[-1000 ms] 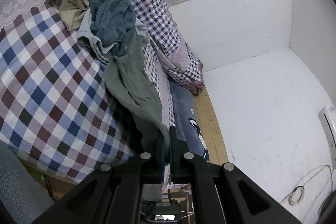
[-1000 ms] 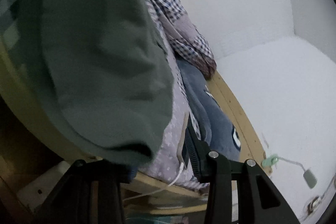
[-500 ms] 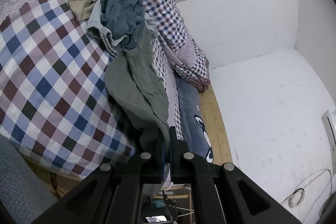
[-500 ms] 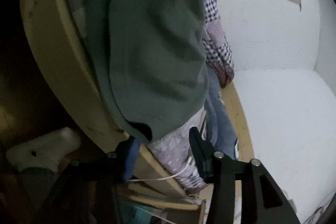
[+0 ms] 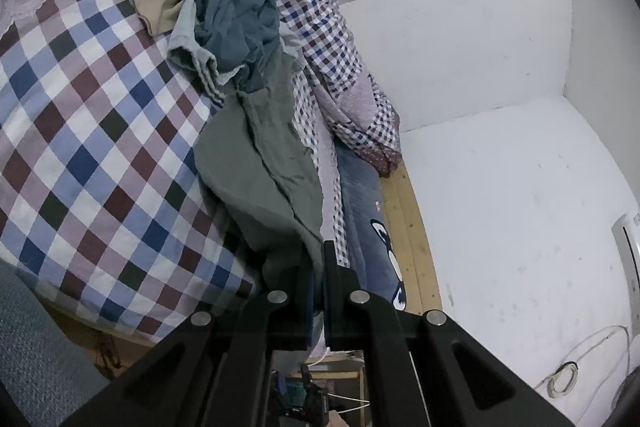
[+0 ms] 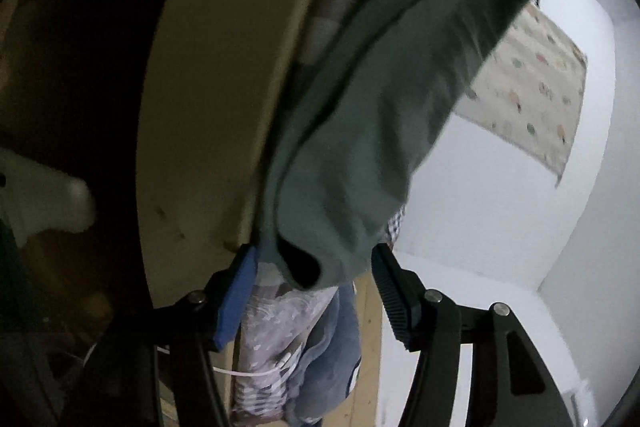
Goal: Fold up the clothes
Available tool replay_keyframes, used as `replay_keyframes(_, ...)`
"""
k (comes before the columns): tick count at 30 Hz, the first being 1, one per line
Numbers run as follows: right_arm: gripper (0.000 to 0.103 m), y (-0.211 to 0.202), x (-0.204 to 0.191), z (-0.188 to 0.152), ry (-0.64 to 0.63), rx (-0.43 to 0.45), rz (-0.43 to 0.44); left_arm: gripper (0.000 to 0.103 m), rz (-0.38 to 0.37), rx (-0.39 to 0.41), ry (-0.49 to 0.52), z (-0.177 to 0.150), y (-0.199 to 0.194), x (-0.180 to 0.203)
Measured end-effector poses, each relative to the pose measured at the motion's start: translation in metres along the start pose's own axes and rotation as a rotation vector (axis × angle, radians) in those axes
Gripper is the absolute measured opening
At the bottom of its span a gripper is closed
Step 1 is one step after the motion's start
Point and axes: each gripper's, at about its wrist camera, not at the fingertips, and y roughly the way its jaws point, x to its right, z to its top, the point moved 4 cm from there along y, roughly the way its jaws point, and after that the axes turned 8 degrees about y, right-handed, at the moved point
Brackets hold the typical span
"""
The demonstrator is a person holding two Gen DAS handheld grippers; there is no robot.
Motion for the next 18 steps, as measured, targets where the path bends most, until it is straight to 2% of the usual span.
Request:
replay_keyframes(2,0.060,0.004,-0.005,0.002,-0.013,0.010,0.013,0.001,0.005,-0.005,-0.001,-0.001,0.002,-0.001)
replay_keyframes(3,0.050,0.006,-0.006,0.003,-0.010,0.012,0.022,0.001,0.008,-0.006,0.000,-0.001,0.002,-0.001)
replay_keyframes(4,0.029,0.008,-0.004,0.005,0.003,0.007,0.024,0.001,0.010,-0.006,0.002,-0.001,0.002,0.000)
replay_keyframes(6,0.004,0.014,0.008,0.007,0.074,-0.018,0.046,0.001,0.013,-0.005,0.008,0.000,0.002,0.000)
replay_keyframes(7,0.000,0.017,0.015,0.007,0.115,-0.030,0.060,0.001,0.016,-0.004,0.011,0.000,0.002,0.001)
replay_keyframes(12,0.001,0.029,0.068,0.002,0.372,-0.103,0.144,0.001,0.030,0.004,0.023,0.003,0.000,0.001)
replay_keyframes(18,0.001,0.026,0.173,-0.022,0.778,-0.179,0.185,0.001,0.065,0.043,0.068,0.011,-0.009,0.005)
